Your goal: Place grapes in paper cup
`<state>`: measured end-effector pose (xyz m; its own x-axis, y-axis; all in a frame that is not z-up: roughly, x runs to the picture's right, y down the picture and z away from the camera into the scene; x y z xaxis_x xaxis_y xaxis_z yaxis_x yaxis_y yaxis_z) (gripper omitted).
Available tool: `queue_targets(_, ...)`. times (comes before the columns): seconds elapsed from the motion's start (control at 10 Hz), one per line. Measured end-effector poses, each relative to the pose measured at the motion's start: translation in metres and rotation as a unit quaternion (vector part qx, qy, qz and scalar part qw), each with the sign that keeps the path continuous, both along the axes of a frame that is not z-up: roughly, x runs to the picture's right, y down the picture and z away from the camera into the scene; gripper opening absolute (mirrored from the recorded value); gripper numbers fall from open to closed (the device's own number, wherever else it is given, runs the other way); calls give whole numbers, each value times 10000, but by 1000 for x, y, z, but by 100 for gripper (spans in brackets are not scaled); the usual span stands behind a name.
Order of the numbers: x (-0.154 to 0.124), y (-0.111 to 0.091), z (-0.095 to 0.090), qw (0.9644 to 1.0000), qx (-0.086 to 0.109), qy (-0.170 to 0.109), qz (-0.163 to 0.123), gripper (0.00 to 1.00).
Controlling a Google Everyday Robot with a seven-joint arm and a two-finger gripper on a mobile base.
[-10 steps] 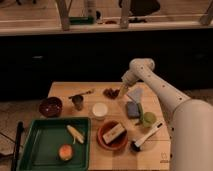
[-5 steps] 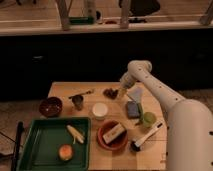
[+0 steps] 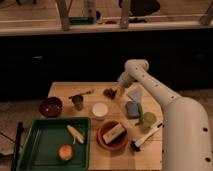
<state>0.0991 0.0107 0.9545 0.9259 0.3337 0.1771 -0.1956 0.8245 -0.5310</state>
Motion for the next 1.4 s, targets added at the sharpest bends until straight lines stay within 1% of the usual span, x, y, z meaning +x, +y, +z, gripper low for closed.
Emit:
queue_targets(0.3, -13, 3, 10, 9998, -125, -45, -176, 80)
queue_targets(0.5, -21, 9, 18, 9992, -225, -65, -318, 80)
queue_targets(0.7, -27, 15, 23, 9988, -297, -93, -381, 80)
queue_targets(0.8, -30, 19, 27, 9985, -342, -119, -399, 76)
queue_targets(0.9, -31, 23, 29, 9983, -386, -123, -419, 69)
queue_targets(1.0, -33, 27, 32, 9981, -413, -137, -428, 59)
queue_targets(1.4, -33, 33, 37, 9976, -503, -209, -436, 18)
